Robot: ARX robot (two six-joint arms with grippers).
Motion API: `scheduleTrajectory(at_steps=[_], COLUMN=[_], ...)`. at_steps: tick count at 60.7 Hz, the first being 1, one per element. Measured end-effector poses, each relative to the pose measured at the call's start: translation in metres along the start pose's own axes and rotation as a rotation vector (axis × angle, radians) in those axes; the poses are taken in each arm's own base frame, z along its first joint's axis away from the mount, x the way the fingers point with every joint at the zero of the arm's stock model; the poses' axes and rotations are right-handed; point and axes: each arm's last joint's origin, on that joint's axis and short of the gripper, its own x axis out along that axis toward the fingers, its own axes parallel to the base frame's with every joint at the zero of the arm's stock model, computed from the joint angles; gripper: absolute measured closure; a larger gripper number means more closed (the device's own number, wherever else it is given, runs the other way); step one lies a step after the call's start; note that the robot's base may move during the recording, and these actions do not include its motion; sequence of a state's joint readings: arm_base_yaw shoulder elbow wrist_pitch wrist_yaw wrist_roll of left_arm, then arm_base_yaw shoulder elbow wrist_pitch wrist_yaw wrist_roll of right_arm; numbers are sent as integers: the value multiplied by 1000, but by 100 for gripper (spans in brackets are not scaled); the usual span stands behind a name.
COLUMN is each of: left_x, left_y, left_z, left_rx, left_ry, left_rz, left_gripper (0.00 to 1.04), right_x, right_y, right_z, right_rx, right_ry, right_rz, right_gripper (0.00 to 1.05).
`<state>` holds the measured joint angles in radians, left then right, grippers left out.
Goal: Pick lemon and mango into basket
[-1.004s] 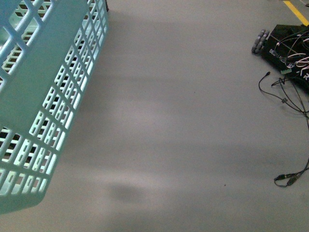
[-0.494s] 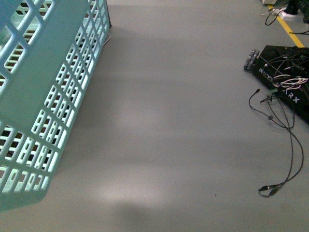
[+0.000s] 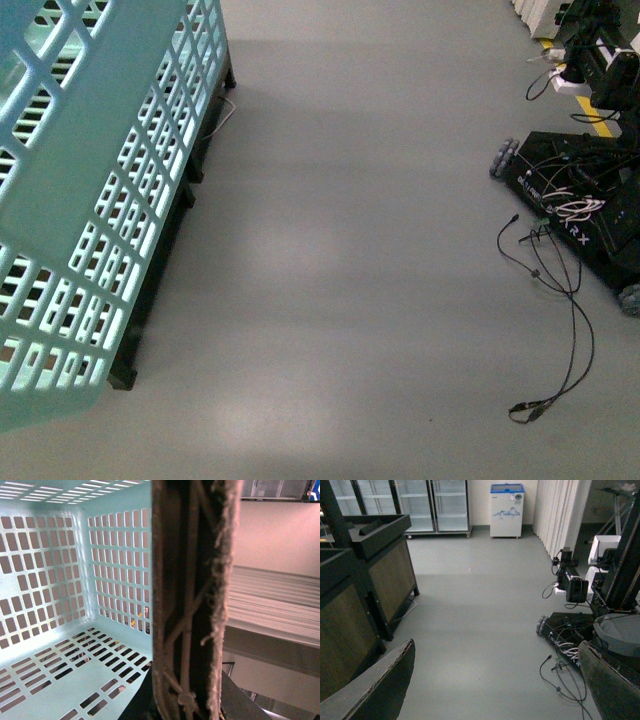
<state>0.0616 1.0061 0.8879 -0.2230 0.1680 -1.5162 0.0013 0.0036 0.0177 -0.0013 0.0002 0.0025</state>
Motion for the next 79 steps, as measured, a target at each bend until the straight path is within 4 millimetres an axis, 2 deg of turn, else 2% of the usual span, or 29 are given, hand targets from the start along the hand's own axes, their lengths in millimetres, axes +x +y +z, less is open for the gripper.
scheduleTrajectory(at_steps=[79], left_x=[1], left_y=[0], left_z=[-1], left_rx=[1], left_ry=[4], left_rz=[2], left_gripper=[98], right_x=[0], right_y=[0], right_z=[0], right_rx=[0], right_ry=[-2], right_rz=[-2], right_gripper=[9])
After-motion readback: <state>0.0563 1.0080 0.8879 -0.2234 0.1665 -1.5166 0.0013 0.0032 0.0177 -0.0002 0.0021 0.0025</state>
